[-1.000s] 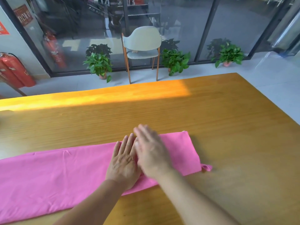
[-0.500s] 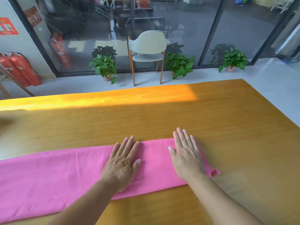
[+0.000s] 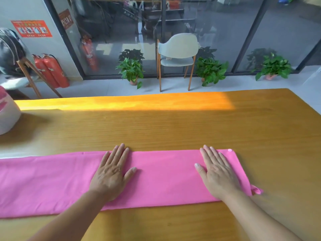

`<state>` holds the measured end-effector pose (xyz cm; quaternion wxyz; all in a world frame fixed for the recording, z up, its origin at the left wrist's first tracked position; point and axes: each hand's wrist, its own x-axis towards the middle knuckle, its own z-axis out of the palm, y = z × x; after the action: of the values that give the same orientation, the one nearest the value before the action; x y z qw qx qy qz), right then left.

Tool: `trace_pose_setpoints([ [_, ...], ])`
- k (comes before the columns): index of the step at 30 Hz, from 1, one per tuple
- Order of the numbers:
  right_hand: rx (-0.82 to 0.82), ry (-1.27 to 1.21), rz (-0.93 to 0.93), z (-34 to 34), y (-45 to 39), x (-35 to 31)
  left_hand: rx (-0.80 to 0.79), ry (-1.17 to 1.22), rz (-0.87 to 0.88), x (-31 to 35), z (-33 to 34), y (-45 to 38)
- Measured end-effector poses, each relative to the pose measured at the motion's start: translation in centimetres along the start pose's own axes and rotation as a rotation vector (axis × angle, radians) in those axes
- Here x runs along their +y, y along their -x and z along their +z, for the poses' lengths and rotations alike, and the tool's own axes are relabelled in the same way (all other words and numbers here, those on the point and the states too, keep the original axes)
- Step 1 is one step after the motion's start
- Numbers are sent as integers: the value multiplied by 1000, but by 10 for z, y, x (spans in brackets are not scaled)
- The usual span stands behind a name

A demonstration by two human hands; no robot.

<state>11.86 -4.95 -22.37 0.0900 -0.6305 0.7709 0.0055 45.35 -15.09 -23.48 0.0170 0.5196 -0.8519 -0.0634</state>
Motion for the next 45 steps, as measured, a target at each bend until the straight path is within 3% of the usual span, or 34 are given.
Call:
trace_pose_setpoints([
  [5, 95, -198, -132, 3, -5, -95, 76, 116, 151, 55, 9, 7],
  [7, 84, -186, -190, 16, -8, -126, 71, 134, 119, 63, 12, 11],
  [16, 34, -53, -163, 20, -13, -125, 5, -18, -196, -90, -8, 48],
  [18, 41, -51, -125, 14, -11, -140, -5, 8, -197, -96, -12, 50],
  [21, 120, -191, -189, 11, -11, -213, 59, 102, -103, -75, -14, 47],
  [25, 50, -264, -279, 32, -13, -313, 13, 80, 30, -83, -5, 56],
  [30, 108, -121, -258, 48, -16, -311, 89, 54, -64, -186, -8, 78],
  [35, 75, -53, -226, 45, -14, -315, 30, 65, -267, -291, -33, 93],
  [40, 55, -48, -203, 39, -11, -316, -18, 62, 38, -288, -31, 104],
  [45, 33, -25, -200, 39, -14, -320, -16, 36, -157, -347, -38, 105],
])
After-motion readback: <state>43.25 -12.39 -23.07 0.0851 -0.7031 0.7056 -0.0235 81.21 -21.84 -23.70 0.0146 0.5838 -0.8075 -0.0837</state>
